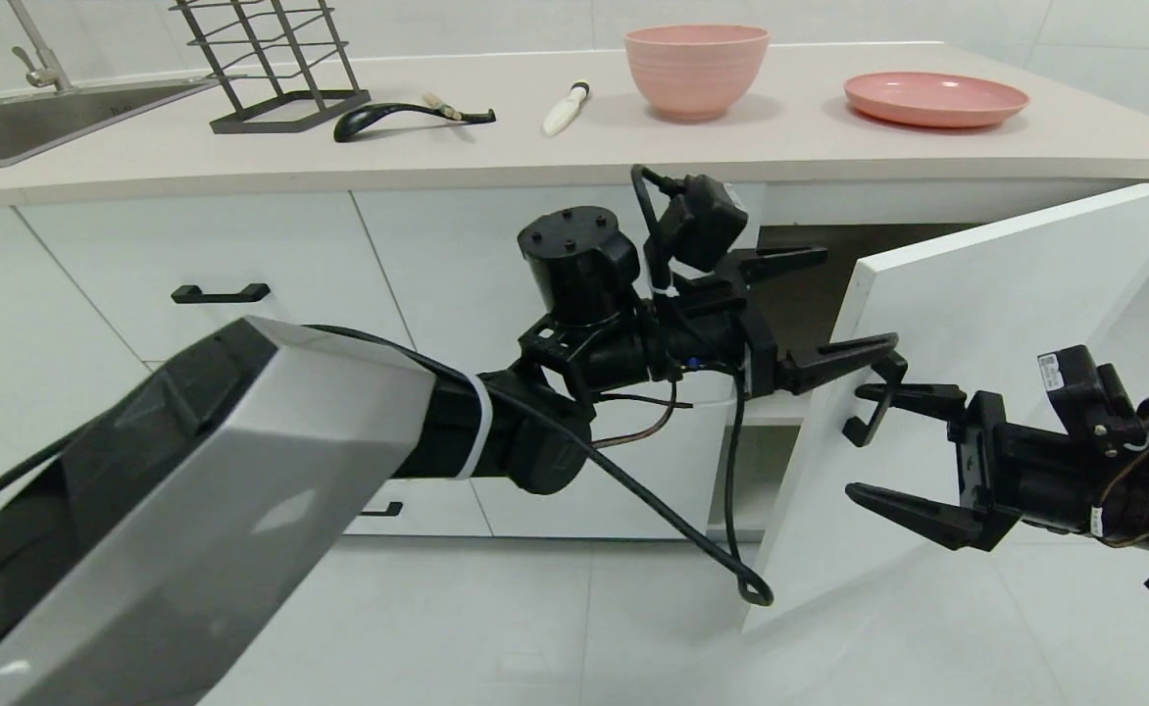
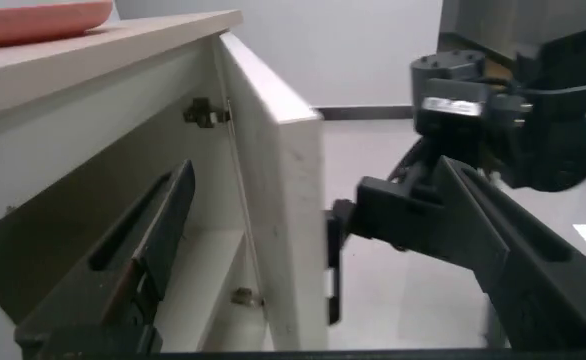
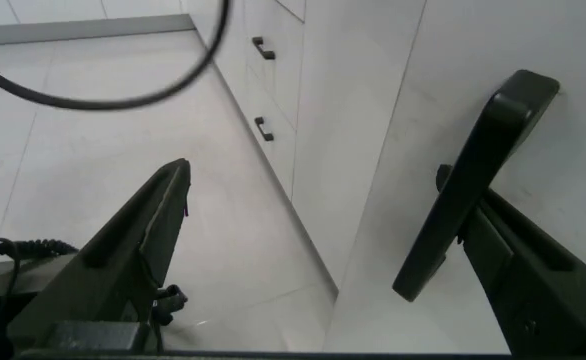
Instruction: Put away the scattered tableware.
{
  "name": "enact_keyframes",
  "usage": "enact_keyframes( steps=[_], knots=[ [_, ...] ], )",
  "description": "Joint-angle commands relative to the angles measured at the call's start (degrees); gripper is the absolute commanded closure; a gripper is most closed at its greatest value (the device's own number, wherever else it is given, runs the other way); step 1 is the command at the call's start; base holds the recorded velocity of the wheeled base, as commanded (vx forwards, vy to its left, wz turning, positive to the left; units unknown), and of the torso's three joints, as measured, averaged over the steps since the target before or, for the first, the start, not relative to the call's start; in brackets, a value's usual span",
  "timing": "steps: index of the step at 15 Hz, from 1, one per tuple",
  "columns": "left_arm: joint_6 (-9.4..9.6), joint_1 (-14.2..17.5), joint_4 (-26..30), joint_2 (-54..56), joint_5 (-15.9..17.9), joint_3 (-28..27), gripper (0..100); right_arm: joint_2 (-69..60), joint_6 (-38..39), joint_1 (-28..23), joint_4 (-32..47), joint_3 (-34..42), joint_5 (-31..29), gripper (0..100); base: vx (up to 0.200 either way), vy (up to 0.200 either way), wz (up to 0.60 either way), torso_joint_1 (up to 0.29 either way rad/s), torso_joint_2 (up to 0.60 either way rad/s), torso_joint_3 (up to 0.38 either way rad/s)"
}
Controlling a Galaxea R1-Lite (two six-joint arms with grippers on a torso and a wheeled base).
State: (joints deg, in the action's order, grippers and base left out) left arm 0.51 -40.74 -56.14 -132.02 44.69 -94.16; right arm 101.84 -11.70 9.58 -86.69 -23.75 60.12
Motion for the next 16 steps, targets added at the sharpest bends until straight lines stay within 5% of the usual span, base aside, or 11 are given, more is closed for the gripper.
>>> enact_keyframes(
  steps=[1, 7, 16],
  knots=[
    [-0.25, -1.09, 0.5, -7.11, -1.27, -7.18, 0, -2.52, -0.78, 0.26, -1.03, 1.16, 0.96, 0, 0.0, 0.0, 0.0, 0.0, 0.0, 0.0],
    [-0.34, -9.09, 0.24, -8.51, -4.35, -8.06, 0, -1.03, -1.57, -1.41, -1.03, 1.07, 0.34, 0, 0.0, 0.0, 0.0, 0.0, 0.0, 0.0],
    [-0.42, -9.18, 0.24, -8.78, -4.7, -8.85, 0, 6.53, -2.18, -9.05, -1.03, 0.1, 0.26, 0, 0.0, 0.0, 0.0, 0.0, 0.0, 0.0]
  ],
)
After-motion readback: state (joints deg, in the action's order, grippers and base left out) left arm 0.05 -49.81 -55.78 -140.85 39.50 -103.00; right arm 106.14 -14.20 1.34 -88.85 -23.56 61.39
